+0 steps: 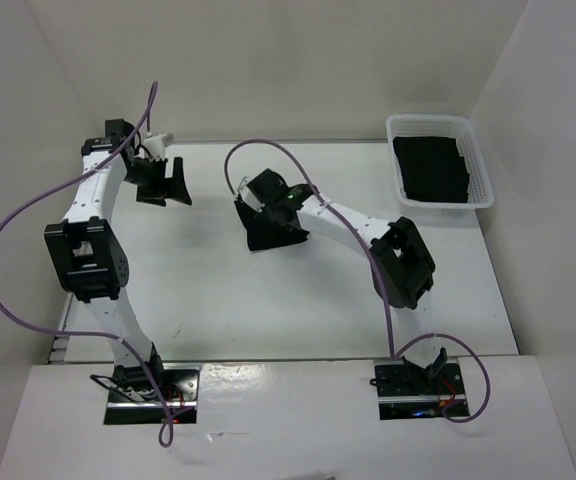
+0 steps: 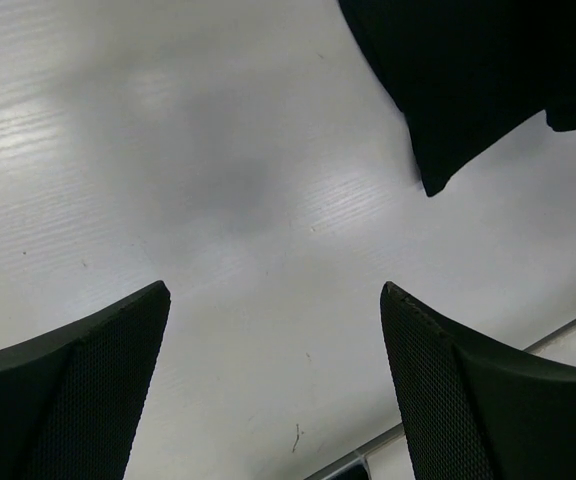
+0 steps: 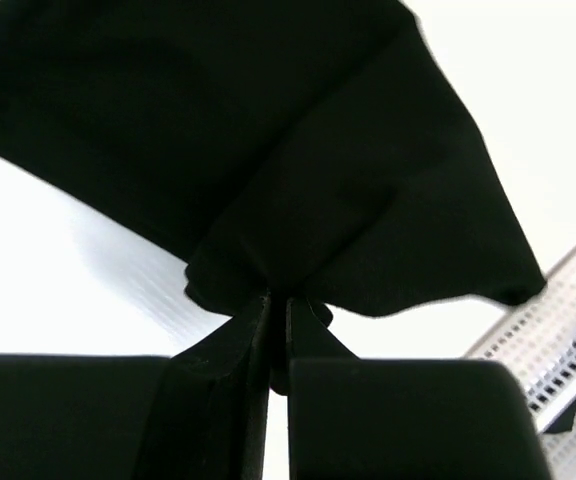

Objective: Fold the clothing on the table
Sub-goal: Fold the skirt

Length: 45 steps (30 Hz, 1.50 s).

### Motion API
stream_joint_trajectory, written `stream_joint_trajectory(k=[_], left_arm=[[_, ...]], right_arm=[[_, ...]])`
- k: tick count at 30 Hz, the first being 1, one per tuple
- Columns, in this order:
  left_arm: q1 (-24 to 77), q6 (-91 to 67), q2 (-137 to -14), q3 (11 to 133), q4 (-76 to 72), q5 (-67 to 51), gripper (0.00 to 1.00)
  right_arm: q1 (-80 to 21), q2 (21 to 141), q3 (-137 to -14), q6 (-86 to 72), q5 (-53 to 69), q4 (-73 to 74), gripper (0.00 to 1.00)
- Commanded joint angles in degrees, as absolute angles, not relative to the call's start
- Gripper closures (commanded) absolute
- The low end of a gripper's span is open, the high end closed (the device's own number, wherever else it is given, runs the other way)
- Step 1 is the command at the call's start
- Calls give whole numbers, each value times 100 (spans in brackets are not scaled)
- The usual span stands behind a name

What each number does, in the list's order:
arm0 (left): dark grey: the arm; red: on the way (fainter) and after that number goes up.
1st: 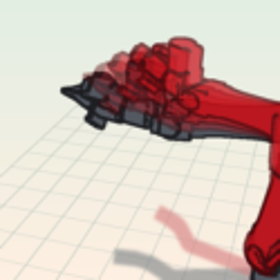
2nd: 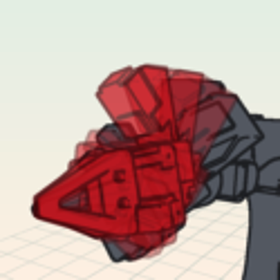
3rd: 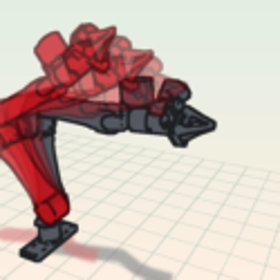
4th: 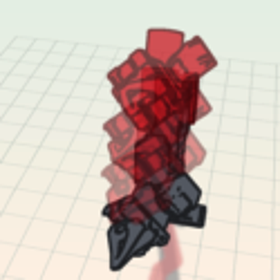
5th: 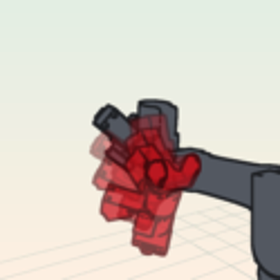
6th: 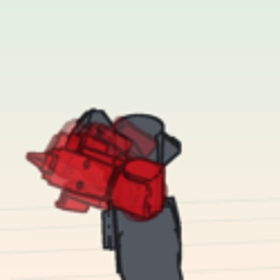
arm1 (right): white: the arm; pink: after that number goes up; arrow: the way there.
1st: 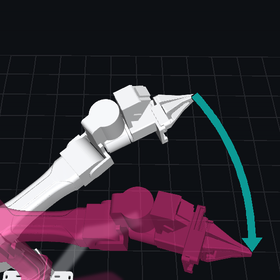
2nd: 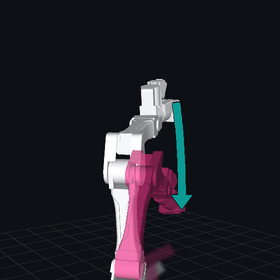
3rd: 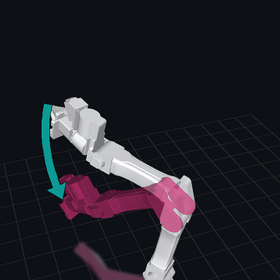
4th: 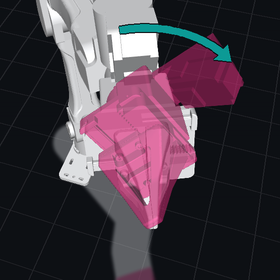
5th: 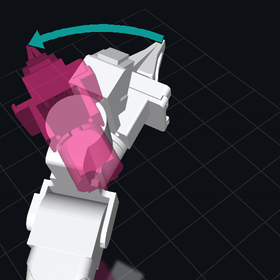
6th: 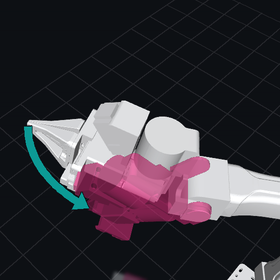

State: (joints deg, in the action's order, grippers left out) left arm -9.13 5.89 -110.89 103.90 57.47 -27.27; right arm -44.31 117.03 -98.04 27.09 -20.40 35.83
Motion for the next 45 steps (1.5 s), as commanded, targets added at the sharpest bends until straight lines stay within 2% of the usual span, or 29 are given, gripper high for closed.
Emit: stream_joint_trajectory(k=[1,3,6,8,9,11,19,23,26,30,36,40,45], left_arm=[[-932,747,-10671,10161,5705,-2725,8],[-984,799,-10592,10020,5704,-2725,8],[-1046,800,-10460,9879,5704,-2725,8],[-1107,852,-10397,9730,5651,-2725,8],[-1107,853,-10328,9677,5651,-2725,8],[-1160,853,-10248,9511,5599,-2725,8],[-1388,957,-9800,9071,5599,-2725,7],[-1441,958,-9633,8948,5599,-2725,7],[-1494,958,-9572,8947,5599,-2725,7],[-1494,958,-9519,9008,5660,-2725,7],[-1494,958,-9414,9009,5660,-2777,7],[-1494,844,-9413,9009,5660,-2716,7],[-1494,782,-9360,9062,5660,-2584,7]], right_arm=[[-4675,11943,-10107,2795,-2180,3296,90],[-4763,12084,-10168,2795,-2180,3244,76],[-4887,12234,-10230,2848,-2232,3112,46],[-5018,12427,-10352,2848,-2171,3111,34],[-5019,12480,-10406,2848,-2101,3042,20],[-5141,12655,-10607,2848,-2101,3041,8],[-5203,13218,-11872,2514,-1311,3436,4],[-5098,13123,-12085,2399,-678,3796,4],[-4949,12579,-11779,2399,-545,3745,4],[-4580,11491,-10970,2539,-974,3517,4],[-3728,10575,-9828,2689,-1467,3174,4],[-3279,10450,-9195,2689,-1521,2708,4],[-3155,10889,-9193,2566,-1582,2452,4]])
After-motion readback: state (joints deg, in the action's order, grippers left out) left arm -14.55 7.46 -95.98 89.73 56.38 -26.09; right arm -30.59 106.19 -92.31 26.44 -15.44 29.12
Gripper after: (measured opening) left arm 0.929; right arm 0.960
